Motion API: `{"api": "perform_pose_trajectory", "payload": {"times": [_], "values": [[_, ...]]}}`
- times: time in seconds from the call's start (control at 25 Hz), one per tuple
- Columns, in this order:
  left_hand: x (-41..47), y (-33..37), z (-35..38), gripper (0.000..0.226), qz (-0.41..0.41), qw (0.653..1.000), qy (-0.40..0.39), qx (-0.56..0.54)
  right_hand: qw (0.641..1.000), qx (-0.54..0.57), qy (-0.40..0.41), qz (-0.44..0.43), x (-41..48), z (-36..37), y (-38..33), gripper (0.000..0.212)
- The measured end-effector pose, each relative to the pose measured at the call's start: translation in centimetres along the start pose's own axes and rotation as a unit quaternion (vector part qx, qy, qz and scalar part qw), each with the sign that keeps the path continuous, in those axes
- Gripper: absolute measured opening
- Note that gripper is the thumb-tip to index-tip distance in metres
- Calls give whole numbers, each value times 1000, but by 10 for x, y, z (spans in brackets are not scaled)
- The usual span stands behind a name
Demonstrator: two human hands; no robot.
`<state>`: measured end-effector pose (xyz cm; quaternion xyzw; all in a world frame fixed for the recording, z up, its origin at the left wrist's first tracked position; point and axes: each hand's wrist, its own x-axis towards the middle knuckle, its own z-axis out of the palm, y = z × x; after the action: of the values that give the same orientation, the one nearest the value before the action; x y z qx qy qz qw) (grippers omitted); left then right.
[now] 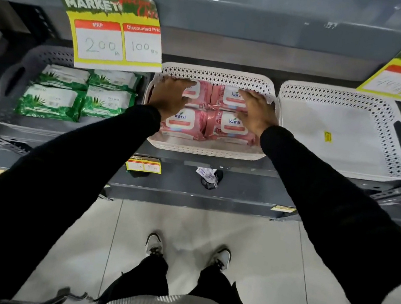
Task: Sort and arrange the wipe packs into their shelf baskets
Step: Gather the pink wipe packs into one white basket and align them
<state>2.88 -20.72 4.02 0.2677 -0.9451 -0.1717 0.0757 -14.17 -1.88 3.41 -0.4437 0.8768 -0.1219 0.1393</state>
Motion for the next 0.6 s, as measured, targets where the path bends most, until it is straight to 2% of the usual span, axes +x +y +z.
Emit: {"api": "perform_pose_trajectory", "payload": {"times": [0.12,0.28,0.4,0.48,0.56,0.6], "values": [[5,-14,14,37,-11,1000,-13,-22,1000,27,-8,-8,7,3,1,50],[3,-21,25,35,4,998,22,-59,997,67,28,-9,12,11,3,43],[0,-14,22,31,-8,994,-5,-112,998,60,12,-20,11,13,5,38],[-9,-9,14,33,2,991,-12,-135,998,27,10,-49,2,13,5,50],[-28,-9,8,43,21,989,-29,-140,996,-8,-3,-92,-11,14,8,78],[-37,-11,8,49,21,990,-51,-133,994,-30,-13,-108,-16,16,9,85]]}}
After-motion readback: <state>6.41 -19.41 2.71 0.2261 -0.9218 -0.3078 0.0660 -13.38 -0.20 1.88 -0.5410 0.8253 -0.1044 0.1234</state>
